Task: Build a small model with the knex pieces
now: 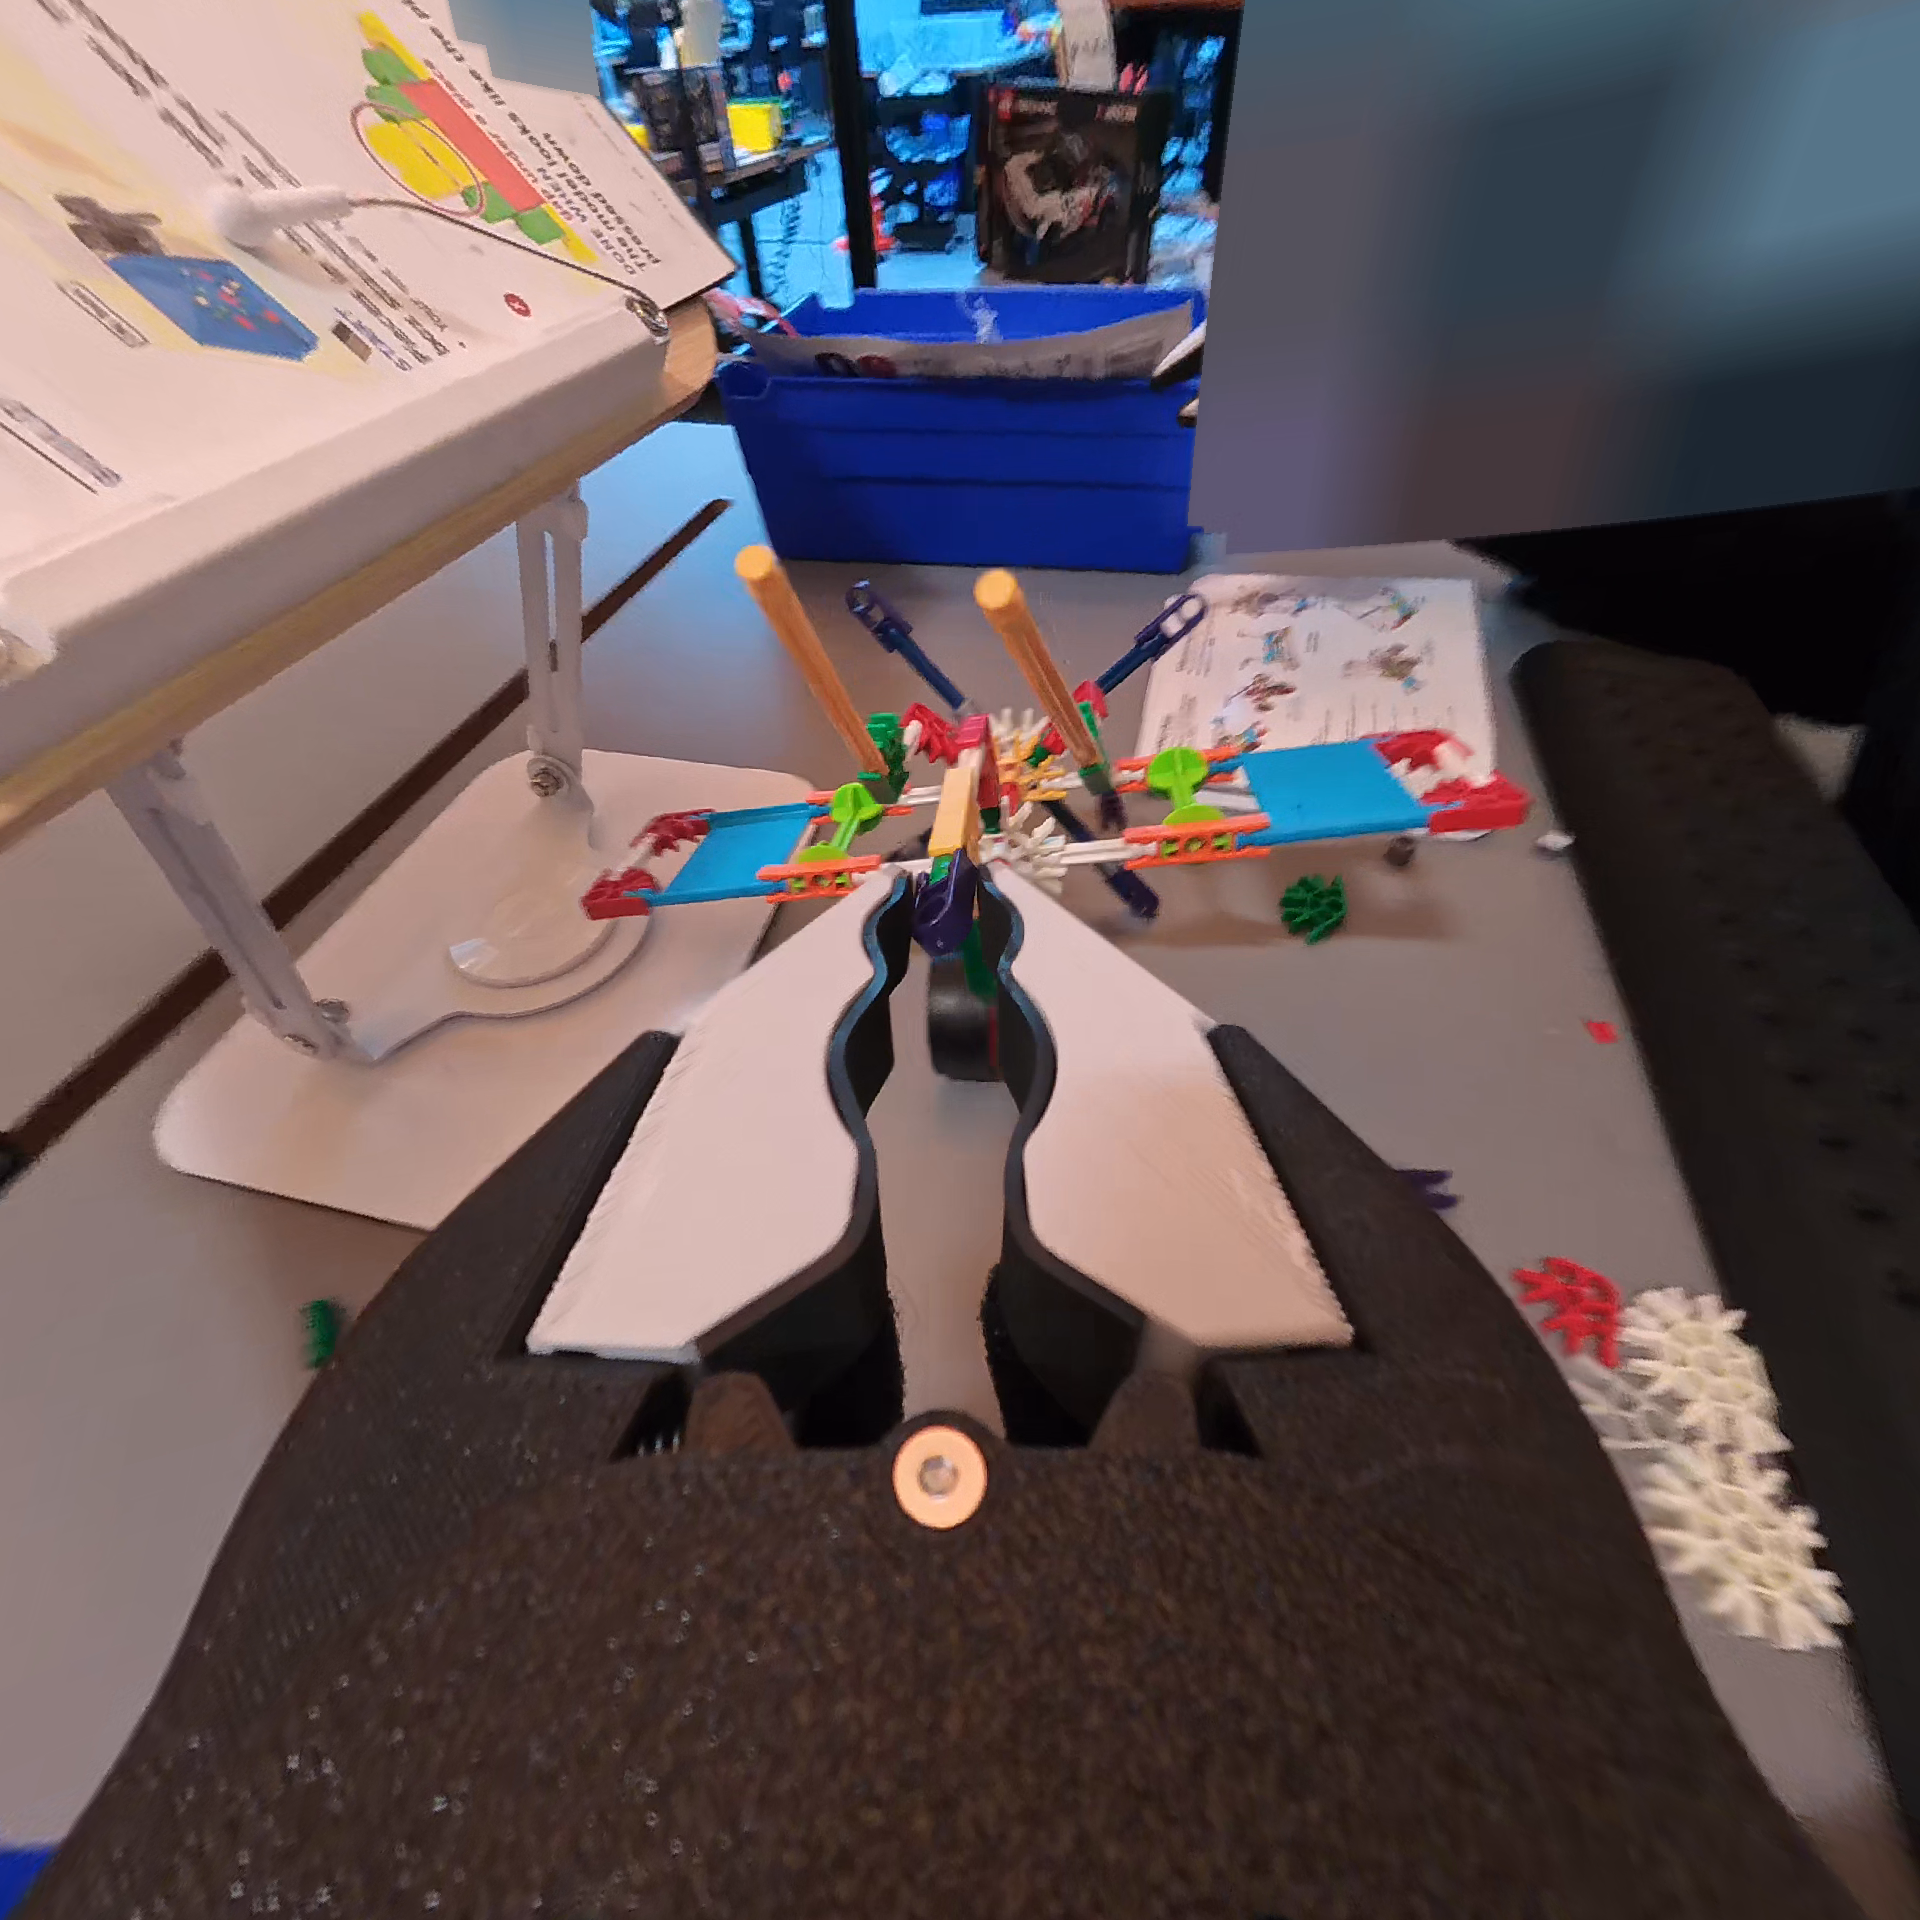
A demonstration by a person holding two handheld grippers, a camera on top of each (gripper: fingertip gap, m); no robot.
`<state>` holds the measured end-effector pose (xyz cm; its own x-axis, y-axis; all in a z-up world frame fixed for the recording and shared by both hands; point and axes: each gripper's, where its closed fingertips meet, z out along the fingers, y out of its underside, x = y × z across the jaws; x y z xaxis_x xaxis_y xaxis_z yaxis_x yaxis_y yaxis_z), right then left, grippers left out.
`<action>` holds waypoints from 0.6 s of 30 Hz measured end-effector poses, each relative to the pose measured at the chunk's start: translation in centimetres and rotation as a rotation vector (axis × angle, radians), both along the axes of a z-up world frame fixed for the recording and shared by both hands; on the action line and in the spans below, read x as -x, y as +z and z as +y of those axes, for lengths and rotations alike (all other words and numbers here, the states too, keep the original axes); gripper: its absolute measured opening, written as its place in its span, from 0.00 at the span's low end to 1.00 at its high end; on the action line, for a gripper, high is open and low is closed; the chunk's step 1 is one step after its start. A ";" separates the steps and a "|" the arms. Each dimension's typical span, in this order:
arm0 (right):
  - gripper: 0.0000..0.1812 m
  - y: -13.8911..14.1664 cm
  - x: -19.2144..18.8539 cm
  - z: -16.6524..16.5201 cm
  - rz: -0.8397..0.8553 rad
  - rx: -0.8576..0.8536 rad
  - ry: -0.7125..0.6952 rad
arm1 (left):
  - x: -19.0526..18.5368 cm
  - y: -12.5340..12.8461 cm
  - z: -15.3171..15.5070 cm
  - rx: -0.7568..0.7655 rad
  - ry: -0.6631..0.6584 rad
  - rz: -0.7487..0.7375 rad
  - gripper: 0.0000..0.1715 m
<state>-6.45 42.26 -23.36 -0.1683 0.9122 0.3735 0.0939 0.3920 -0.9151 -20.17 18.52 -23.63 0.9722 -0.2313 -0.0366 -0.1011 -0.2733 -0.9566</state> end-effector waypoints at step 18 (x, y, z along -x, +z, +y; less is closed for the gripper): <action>0.10 -0.1 0.1 0.1 -0.004 -0.005 -0.003 | -1.9 -0.5 0.3 0.049 -0.054 0.147 0.06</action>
